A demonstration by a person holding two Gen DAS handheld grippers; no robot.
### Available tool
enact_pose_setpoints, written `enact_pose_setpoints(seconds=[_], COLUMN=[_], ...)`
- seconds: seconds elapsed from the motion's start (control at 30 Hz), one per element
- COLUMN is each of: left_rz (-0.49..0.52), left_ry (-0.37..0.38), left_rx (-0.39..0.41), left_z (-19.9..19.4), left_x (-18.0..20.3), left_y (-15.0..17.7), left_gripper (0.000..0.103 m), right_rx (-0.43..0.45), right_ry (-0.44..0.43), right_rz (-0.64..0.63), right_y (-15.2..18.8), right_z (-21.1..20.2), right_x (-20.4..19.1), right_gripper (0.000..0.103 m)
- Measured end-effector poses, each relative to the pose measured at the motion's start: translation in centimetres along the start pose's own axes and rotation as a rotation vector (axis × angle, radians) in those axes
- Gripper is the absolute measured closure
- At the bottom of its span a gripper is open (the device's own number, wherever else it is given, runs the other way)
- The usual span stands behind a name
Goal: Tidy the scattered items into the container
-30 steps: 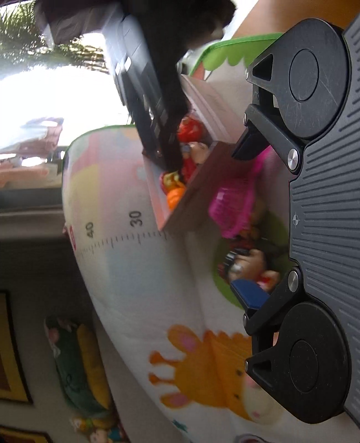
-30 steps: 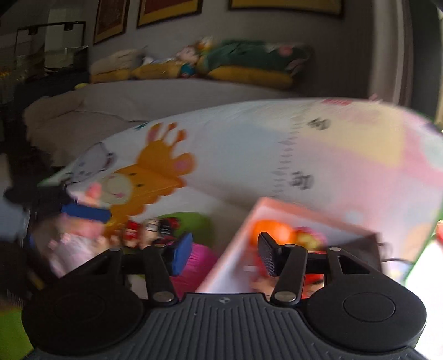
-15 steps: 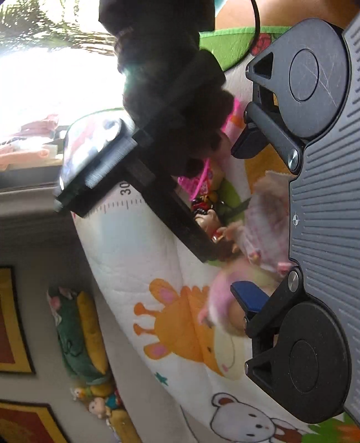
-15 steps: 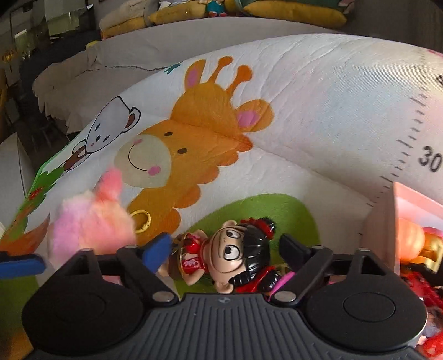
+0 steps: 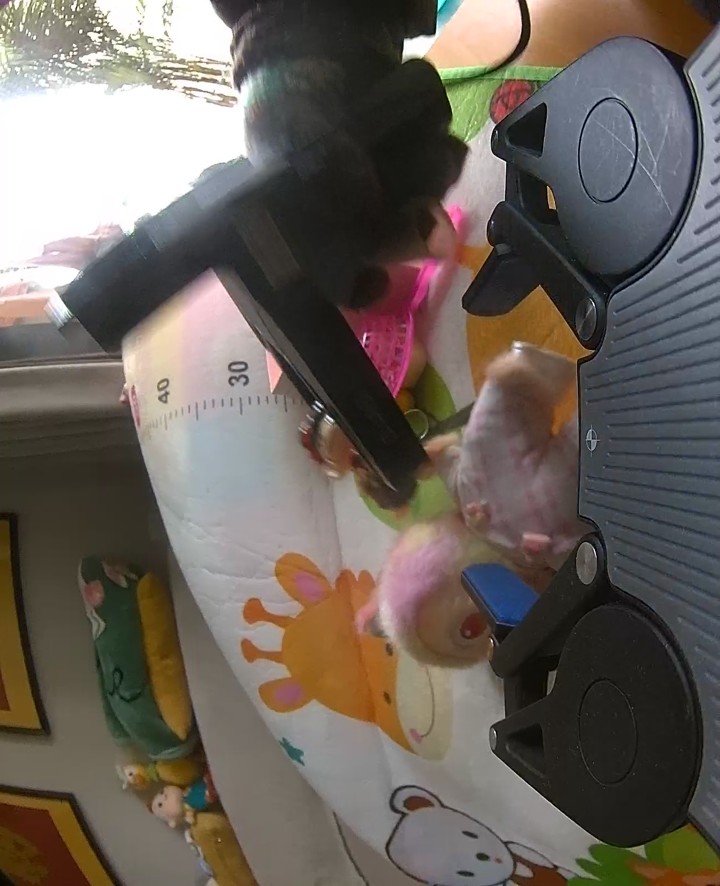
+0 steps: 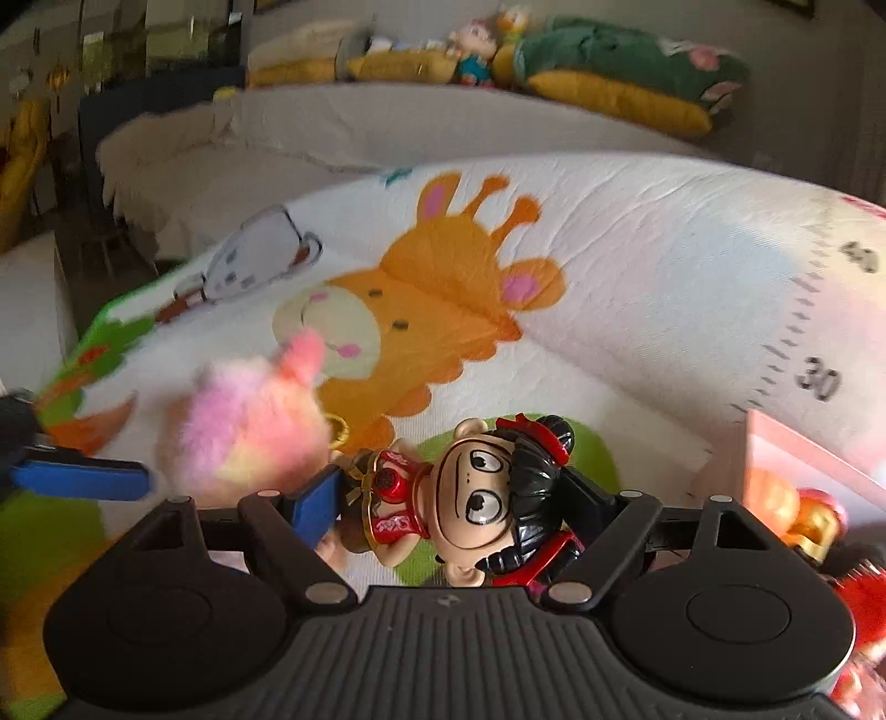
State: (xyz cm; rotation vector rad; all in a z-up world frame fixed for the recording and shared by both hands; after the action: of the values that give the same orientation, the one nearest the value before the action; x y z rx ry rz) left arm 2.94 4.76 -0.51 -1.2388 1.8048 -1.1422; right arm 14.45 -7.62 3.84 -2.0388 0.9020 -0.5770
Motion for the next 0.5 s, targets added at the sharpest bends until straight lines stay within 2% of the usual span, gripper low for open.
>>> enact_pose_setpoints(seconds=[0.17,0.23,0.33,0.5], left_rz=[0.000,-0.012,-0.028,-0.026], left_ry=[-0.007,-0.002,0.027,0.079], left_rx=[0.004,0.007,0.007,-0.038], left_z=[1.0,1.6,2.7,5.7], left_x=[0.5,0.6,1.3,3.3], left_y=[-1.0,-1.9,-3.0,-4.3], left_gripper=[0.004,0.002,0.003,0.003], right_rx=[0.052,0.065,0.056,0.004], right_ry=[-0.003,0.026,0.066,0.066], right_rz=[-0.011,0.006,0.067,0.165], right_y=[2.4,3.7,5.9,10.3], right_z=[-6.0,-8.1,-10.3,-12.1], right_x=[1.3,2.6,5.2,7.5], right_gripper=[0.020,0.021,0.020,0.020])
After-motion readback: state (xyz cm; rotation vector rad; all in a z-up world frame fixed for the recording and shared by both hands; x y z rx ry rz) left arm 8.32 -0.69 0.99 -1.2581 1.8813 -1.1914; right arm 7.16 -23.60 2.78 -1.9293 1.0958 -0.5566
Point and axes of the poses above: each gripper's, at about its wrist camera, not at the fingertips, and z roughly the way its jaws point, x to its right, y to its underside, the point moved 9 cm from there along z, roughly the way its jaws point, and after that the axes turned 5 degrees about x, right-handed, at the moved point
